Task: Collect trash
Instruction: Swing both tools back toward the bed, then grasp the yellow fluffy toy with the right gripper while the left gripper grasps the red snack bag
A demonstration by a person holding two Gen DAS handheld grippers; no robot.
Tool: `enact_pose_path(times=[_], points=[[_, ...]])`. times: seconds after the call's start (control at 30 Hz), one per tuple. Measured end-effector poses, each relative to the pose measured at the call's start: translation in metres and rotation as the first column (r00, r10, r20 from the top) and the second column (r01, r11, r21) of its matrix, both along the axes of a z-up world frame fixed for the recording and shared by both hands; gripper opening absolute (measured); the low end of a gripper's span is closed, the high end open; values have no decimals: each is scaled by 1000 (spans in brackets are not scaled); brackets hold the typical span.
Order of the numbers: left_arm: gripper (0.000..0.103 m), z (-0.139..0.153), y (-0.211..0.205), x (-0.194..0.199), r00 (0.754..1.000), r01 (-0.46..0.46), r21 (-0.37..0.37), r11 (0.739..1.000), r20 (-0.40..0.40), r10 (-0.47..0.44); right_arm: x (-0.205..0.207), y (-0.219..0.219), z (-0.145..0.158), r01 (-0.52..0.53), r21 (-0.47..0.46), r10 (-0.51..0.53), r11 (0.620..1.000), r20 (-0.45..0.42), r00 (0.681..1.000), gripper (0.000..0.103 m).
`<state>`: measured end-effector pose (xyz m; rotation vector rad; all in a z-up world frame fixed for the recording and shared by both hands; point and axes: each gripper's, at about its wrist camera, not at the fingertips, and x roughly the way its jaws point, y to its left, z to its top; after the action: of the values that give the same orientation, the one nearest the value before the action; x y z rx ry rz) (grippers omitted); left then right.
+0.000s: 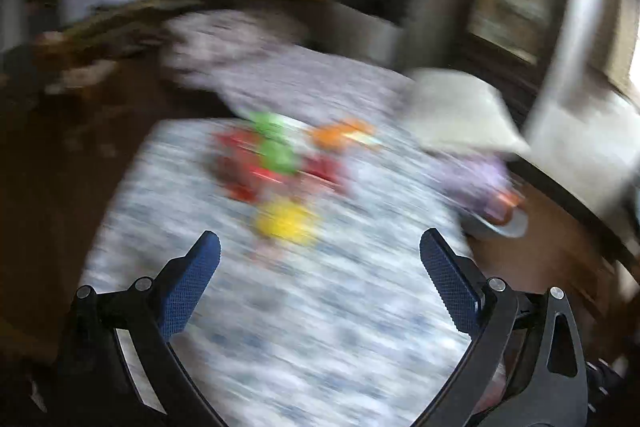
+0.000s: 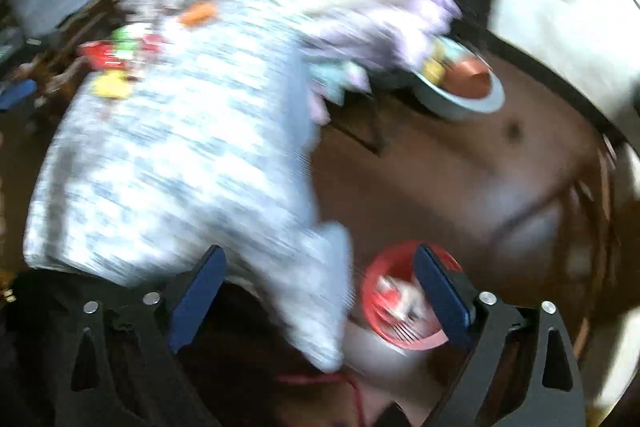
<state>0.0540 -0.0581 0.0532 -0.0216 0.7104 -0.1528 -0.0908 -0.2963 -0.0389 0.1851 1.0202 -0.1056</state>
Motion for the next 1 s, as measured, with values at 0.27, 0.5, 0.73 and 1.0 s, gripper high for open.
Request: enact_pose_path(times=[0.27,0.5,0.73,1.0], points=[[96,-39,119,62,957,-287,-87,954,-68,282,106,124,18,-208,56,198,977,149,969,95],[96,-31,162,57,921,-390,-108,914,-33,389,187,184,6,-252,28,245,967,163,956,95],[96,-37,167,65,925,-379,-158,912,-81,371,240,199,-26,-190,24,187,981,94,978,95],[96,-46,155,73,940,-340,-154,928,-86,331,254,186,-36,-121,66,117,991,63,991,31]])
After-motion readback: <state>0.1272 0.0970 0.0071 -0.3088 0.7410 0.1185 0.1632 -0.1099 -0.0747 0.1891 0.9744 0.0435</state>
